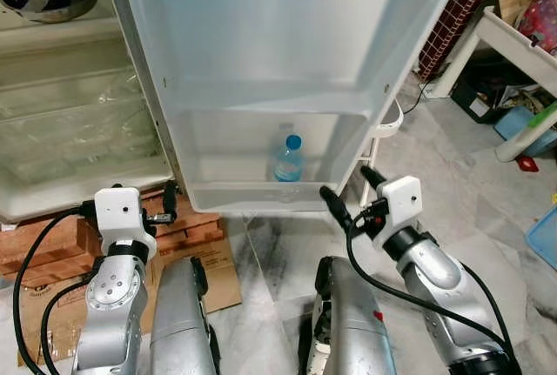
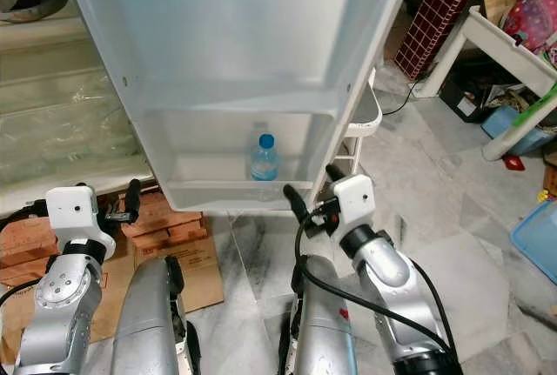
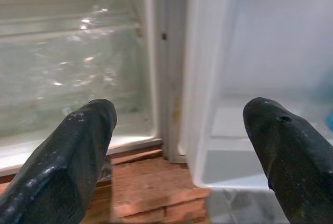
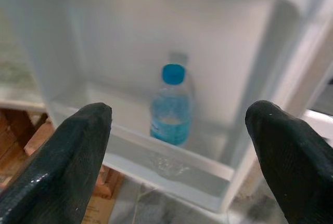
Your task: Restocking fridge
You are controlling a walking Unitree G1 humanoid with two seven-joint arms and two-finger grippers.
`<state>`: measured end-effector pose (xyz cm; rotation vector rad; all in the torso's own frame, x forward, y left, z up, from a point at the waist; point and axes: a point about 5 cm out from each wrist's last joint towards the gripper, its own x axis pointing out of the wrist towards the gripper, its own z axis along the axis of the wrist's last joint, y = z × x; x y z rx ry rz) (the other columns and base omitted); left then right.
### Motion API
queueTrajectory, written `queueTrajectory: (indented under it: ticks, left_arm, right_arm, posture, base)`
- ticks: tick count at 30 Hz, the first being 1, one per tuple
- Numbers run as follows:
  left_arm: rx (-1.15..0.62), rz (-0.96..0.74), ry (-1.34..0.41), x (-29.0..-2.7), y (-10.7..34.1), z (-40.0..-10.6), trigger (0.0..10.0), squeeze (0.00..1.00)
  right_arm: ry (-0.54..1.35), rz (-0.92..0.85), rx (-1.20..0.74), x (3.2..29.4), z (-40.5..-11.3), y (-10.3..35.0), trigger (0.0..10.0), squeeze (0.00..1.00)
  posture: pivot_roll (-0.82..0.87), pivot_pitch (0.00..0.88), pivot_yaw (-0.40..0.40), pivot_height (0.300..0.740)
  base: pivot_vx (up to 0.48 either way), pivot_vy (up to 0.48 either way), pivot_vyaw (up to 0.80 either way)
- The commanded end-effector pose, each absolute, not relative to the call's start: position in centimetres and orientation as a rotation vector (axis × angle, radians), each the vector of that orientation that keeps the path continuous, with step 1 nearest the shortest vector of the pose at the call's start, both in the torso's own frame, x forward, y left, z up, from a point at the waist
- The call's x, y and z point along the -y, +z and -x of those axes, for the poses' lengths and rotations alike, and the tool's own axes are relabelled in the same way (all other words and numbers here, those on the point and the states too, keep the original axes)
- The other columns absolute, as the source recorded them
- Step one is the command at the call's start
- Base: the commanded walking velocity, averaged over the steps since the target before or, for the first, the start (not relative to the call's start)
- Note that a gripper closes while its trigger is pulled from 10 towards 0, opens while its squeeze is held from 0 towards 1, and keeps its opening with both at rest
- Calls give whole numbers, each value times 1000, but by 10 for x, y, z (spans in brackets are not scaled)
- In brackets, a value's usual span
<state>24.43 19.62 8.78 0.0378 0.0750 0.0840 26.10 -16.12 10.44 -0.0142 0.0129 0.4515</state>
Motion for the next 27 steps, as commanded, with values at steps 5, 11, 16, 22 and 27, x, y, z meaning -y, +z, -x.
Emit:
queueTrajectory:
  ticks: [5,11,16,22,27]
  left_arm:
    - [-91,-16,59,-191,83,-242,10000,0]
    - [-88,-11,60,-191,83,-242,10000,0]
    - [-83,-17,57,-193,85,-243,10000,0]
    - [-82,-23,59,-194,85,-244,10000,0]
    - [-80,-27,54,-193,86,-246,10000,0]
  right_arm:
    - [378,-12,88,168,-278,137,10000,0]
    - [358,-115,100,159,-283,150,10000,0]
    - [331,-162,118,154,-287,158,10000,0]
    - [325,-167,123,153,-290,164,10000,0]
    - [316,-155,127,156,-295,167,10000,0]
  posture:
    - [2,94,-61,554]
    - [7,93,-61,554]
    - [16,95,-60,562]
    - [17,92,-59,592]
    - [17,87,-59,620]
  base:
    - [0,0,0]
    - [0,0,-458]
    - [0,0,-490]
    - [0,0,-271]
    - [0,0,0]
